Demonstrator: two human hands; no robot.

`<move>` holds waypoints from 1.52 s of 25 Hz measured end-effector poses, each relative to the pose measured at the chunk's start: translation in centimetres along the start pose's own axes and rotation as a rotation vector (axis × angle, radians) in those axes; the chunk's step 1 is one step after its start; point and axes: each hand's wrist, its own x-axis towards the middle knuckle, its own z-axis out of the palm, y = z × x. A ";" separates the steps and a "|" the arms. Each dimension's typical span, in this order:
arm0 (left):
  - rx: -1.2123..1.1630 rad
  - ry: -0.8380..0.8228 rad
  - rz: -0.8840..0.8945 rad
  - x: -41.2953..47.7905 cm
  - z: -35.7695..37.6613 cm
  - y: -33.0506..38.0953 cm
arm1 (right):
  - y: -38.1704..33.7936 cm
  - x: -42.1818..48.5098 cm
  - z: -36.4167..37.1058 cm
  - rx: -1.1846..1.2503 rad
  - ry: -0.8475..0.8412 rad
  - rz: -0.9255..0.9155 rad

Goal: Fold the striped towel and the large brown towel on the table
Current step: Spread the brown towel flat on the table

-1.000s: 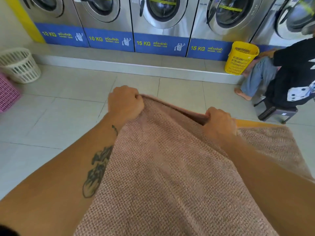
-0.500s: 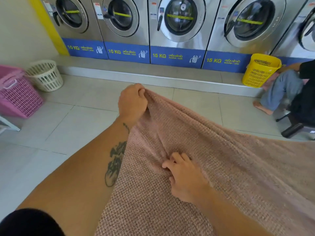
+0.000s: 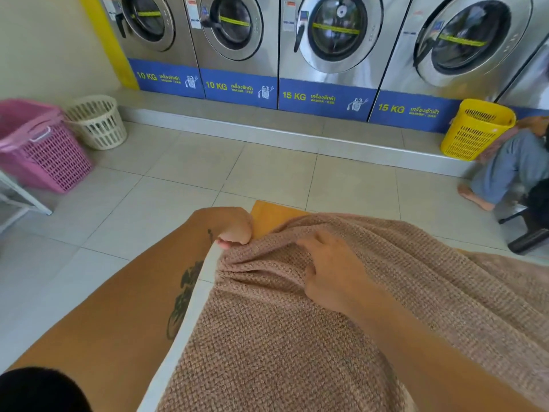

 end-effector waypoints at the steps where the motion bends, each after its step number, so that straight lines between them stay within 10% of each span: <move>1: 0.017 -0.069 -0.023 -0.3 0.1 0.2 | -0.3 0.5 0.4 -0.028 -0.028 0.001; 9: 0.356 -0.240 0.058 -2.6 1.9 0.4 | -2.6 5.1 2.0 -0.266 -0.037 -0.091; 17: -0.231 0.795 0.375 -5.4 2.0 -4.3 | -3.0 6.3 2.0 0.044 -0.001 -0.005; 23: -0.552 0.340 0.242 -5.7 -0.9 -5.0 | -2.9 8.2 -2.3 0.358 0.391 -0.002; 27: -0.483 0.993 0.142 -3.7 -5.3 -3.1 | -2.5 10.3 -4.0 0.202 0.397 0.103; 33: -0.498 0.217 0.100 -1.7 2.9 -0.8 | 0.4 6.5 -2.2 -0.238 0.276 0.113; 38: -0.426 0.465 0.056 -1.7 11.2 -1.4 | 4.4 -2.6 2.5 -0.304 0.093 0.146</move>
